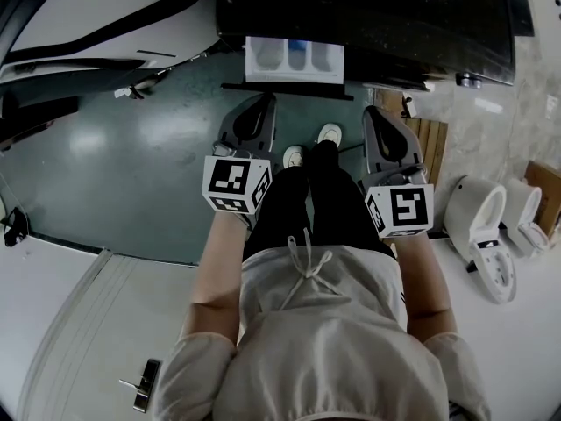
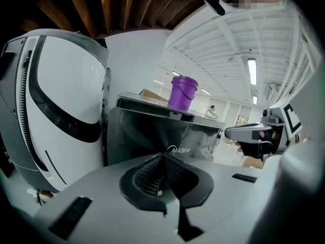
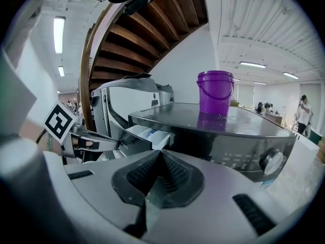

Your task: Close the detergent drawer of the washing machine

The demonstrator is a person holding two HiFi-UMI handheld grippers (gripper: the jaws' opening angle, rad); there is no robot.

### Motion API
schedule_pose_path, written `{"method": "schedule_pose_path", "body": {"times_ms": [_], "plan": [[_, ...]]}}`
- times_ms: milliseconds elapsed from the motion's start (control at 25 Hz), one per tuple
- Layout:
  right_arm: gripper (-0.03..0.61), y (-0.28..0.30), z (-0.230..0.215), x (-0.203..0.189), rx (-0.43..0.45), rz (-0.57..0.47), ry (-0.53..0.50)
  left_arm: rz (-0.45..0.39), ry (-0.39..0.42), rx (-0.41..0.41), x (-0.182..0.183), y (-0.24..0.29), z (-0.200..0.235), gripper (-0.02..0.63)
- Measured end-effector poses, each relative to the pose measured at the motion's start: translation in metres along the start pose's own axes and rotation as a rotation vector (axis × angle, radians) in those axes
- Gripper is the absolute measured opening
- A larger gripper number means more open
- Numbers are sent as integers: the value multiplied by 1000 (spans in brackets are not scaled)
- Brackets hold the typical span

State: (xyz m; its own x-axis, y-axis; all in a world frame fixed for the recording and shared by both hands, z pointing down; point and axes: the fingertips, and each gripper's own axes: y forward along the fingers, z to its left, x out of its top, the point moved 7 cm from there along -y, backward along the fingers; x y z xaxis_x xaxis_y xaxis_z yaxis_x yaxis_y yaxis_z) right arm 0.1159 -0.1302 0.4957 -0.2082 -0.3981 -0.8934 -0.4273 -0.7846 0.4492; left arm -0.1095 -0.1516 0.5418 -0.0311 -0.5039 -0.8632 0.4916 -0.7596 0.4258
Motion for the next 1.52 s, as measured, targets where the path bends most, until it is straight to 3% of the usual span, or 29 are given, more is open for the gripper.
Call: {"method": "schedule_pose_path", "body": {"times_ms": [600, 1120, 1520], "plan": [[5, 34, -29, 25, 65, 9, -12, -49, -47, 74, 40, 45, 15, 18], [5, 43, -38, 27, 85, 20, 13, -52, -112, 128, 47, 56, 18, 18], [5, 42, -36, 25, 97, 15, 16, -36, -80, 104, 49, 60, 22, 17]]}}
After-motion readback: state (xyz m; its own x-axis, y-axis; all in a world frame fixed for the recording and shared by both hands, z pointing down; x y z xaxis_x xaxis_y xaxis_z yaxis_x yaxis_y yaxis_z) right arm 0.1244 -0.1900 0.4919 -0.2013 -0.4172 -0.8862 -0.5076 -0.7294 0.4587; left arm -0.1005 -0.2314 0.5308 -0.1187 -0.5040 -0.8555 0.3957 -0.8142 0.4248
